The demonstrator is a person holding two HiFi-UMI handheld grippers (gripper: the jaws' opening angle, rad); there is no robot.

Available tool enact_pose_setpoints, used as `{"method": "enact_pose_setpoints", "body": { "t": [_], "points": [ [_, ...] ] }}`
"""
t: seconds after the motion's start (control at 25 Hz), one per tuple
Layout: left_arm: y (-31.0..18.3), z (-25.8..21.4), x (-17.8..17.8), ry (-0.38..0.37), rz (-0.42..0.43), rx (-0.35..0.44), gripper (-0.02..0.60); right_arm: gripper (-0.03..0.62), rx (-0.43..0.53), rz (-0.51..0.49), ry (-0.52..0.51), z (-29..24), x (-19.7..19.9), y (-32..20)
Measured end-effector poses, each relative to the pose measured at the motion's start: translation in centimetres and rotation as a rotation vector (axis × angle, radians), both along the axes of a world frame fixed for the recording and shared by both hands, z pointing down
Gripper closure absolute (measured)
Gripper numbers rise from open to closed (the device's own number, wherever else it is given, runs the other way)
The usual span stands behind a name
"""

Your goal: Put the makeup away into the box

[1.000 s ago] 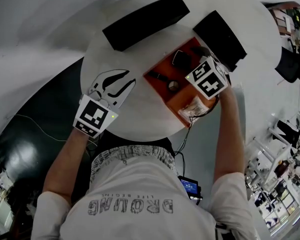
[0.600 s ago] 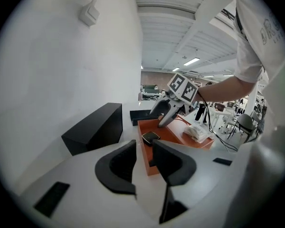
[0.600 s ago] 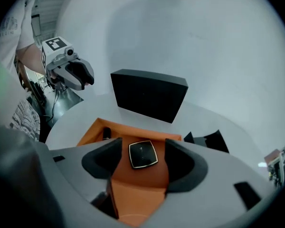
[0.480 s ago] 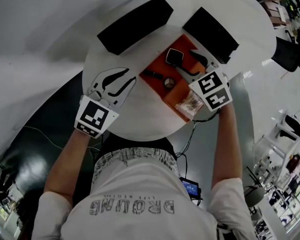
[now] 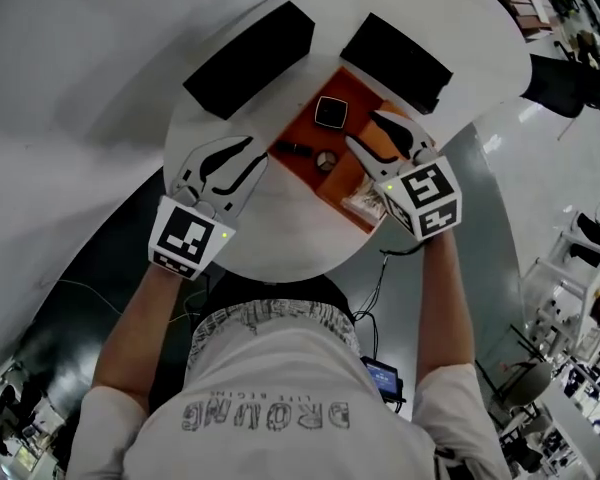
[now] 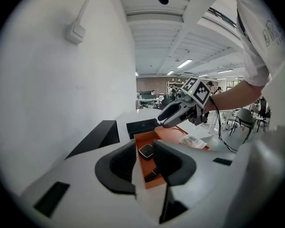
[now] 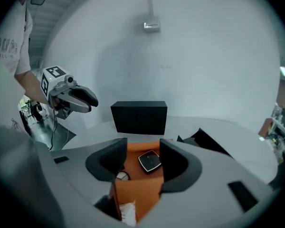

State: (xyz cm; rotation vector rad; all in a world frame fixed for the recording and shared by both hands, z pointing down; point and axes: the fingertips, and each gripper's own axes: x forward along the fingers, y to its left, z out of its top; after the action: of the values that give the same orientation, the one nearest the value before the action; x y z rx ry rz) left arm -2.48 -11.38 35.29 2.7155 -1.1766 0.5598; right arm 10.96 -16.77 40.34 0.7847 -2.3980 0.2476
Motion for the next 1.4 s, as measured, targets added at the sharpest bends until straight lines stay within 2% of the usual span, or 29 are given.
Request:
{"method": "enact_pose_setpoints", "body": {
  "t": [0.32,0.64,1.0,1.4],
  "points": [
    [0.5,-3.2,0.5,0.018,0.062,0.049,0.462,0.382,0.065,0.137,-0.085,-4.9,0.9,2.3],
    [1.6,-7.1,-0.2,0.067,0.113,0.117,0.462,0.412,0.147,0.241,-0.119,-9.2,0.4,5.1],
    [2.3,-10.3,-0.9,0.106,0.146,0.163,0.462,0.465,0.194,0.306,-0.150,-11.9,0.1,7.3],
    [3.5,-12.3,-1.6,0.158,0.177,0.193,0.490,0.528,0.238,0.377,-0.202,-14.7,-0.7,9.2]
  ]
}}
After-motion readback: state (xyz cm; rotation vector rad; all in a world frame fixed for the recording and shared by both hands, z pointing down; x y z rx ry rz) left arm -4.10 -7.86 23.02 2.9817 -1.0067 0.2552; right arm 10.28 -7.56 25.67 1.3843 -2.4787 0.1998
